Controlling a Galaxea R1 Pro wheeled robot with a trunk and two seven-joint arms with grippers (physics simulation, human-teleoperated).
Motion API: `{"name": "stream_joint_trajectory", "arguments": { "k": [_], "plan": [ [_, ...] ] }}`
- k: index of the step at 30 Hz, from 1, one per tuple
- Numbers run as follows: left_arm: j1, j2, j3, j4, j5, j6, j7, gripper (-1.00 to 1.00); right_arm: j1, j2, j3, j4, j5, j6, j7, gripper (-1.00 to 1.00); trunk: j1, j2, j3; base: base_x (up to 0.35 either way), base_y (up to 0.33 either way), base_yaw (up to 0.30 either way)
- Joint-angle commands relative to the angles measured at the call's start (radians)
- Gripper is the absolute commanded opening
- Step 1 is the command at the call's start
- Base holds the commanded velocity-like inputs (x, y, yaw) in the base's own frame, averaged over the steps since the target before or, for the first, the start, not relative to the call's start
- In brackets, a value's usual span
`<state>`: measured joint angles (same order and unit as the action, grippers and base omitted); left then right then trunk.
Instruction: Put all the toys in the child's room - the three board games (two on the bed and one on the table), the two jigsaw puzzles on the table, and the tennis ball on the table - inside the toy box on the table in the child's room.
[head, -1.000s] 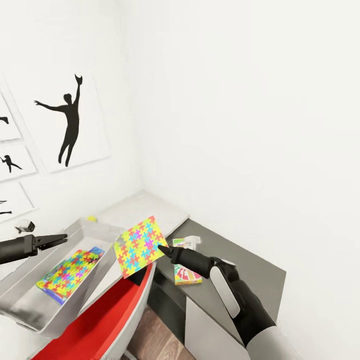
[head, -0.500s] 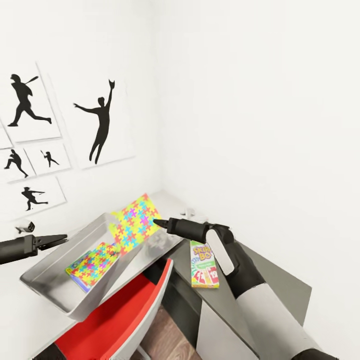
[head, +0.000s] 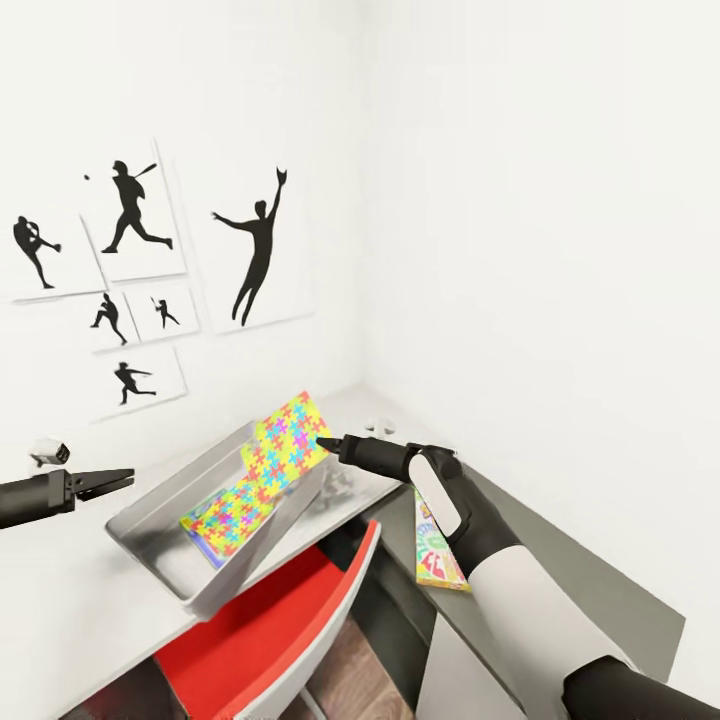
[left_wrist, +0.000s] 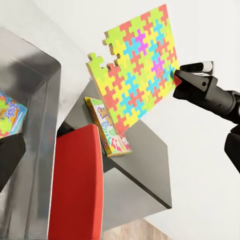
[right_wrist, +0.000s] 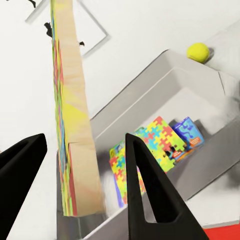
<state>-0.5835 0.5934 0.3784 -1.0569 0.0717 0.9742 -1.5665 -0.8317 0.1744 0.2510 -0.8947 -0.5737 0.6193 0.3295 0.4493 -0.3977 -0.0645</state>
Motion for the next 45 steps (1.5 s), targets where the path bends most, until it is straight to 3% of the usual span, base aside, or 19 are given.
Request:
{"name": "stream_joint_trajectory", "arguments": {
  "k": [1,24,45],
  "plan": [
    [-0.001,0.0,0.0,0.0,-0.001,0.011,-0.004,1.0,-0.001,0.0,0.0,0.0,-0.003,0.004,0.0,-1.0,0.001,-0.002,-0.001,0.0,0.0,0.263],
    [-0.001,0.002,0.0,0.007,-0.003,0.011,-0.004,1.0,0.003,0.0,0.006,-0.007,-0.001,-0.03,0.0,-1.0,0.001,-0.002,0.002,0.0,0.0,0.048],
    [-0.001,0.001,0.025,0.009,-0.003,0.011,-0.004,1.0,0.003,0.0,0.006,-0.007,-0.001,-0.029,0.002,-1.0,0.001,-0.002,0.002,0.13,0.082,0.202]
  ]
}}
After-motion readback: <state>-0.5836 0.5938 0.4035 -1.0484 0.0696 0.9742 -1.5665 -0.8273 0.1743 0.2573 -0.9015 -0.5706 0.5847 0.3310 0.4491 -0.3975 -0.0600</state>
